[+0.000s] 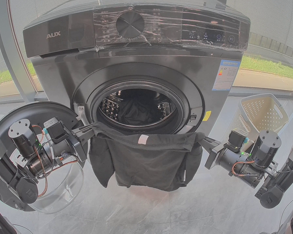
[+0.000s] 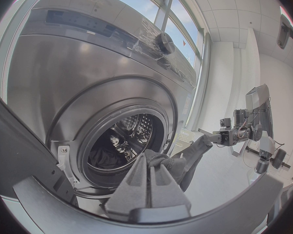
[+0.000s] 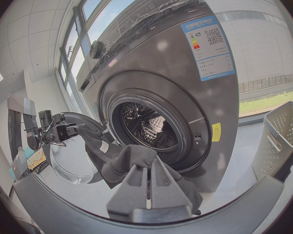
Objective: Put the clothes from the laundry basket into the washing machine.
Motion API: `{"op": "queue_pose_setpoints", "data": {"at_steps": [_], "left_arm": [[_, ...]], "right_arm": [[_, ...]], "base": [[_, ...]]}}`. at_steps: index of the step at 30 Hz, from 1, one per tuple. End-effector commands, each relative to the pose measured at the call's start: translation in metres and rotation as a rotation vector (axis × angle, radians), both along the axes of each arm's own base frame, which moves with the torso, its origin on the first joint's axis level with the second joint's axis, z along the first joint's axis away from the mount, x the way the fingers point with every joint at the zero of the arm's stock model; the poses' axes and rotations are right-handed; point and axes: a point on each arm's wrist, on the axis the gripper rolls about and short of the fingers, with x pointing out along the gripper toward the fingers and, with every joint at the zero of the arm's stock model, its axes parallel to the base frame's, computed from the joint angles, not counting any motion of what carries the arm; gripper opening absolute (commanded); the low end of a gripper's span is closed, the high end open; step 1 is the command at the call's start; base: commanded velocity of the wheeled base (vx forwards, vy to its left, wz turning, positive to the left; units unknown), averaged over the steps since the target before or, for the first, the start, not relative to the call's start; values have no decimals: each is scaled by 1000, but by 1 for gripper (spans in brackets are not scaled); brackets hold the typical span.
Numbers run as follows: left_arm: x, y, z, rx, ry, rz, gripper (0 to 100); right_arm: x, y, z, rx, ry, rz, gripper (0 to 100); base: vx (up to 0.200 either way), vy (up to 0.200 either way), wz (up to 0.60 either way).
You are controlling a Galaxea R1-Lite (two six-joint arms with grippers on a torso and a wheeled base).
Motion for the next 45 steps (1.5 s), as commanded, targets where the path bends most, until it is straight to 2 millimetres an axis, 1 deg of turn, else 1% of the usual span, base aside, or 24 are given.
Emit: {"op": "queue_pose_setpoints", "data": {"at_steps": [1,6,9,10,12,14,15,16,19,22,26,30,35,36,37,38,41,45], "left_arm": [[-1,-5,2,-4,-11,-29,0],[-4,-22,4,-4,-26,-99,0],[-2,-23,3,-3,-25,-96,0],[-2,-23,3,-4,-24,-96,0],[-1,-24,5,-13,-26,-102,0],[1,-27,12,-22,-56,-116,0],[2,-28,13,-24,-61,-119,0],[4,-31,14,-27,-65,-127,0],[8,-32,5,-15,-39,-122,0],[10,-34,-1,-1,-27,-114,0],[6,-40,1,-6,-31,-139,0],[5,-41,2,-6,-35,-139,0],[3,-41,5,-12,-45,-135,0],[2,-41,6,-14,-48,-133,0],[2,-41,6,-14,-48,-133,0],[1,-43,7,-17,-50,-133,0],[1,-44,8,-22,-51,-117,0],[1,-46,9,-29,-52,-116,0]], "right_arm": [[-1,1,-1,-3,4,4,0],[-11,7,-5,-17,24,43,0],[-12,7,-9,-24,38,44,0],[-12,7,-9,-26,40,44,100],[-19,7,-16,-47,69,49,100],[-29,15,-28,-85,116,90,100],[-31,15,-31,-92,128,96,100],[-38,15,-44,-129,180,118,100],[-46,17,-62,-188,250,148,100],[-49,22,-67,-204,265,172,100],[-49,29,-65,-193,250,192,100],[-51,33,-68,-198,256,208,100],[-38,42,-71,-187,237,195,100],[-33,47,-74,-184,232,190,100],[-33,47,-74,-184,232,190,100],[-21,56,-80,-176,220,181,100],[-10,66,-85,-169,203,188,100],[10,76,-95,-159,184,186,100]], "base": [[0,0,0],[0,0,0],[0,0,0],[0,0,0],[0,0,0],[0,0,0],[0,0,0],[0,0,0],[0,0,0],[0,0,0],[0,0,0],[0,0,0],[0,0,0],[0,0,0],[0,0,0],[0,0,0],[0,0,0],[0,0,0]]}}
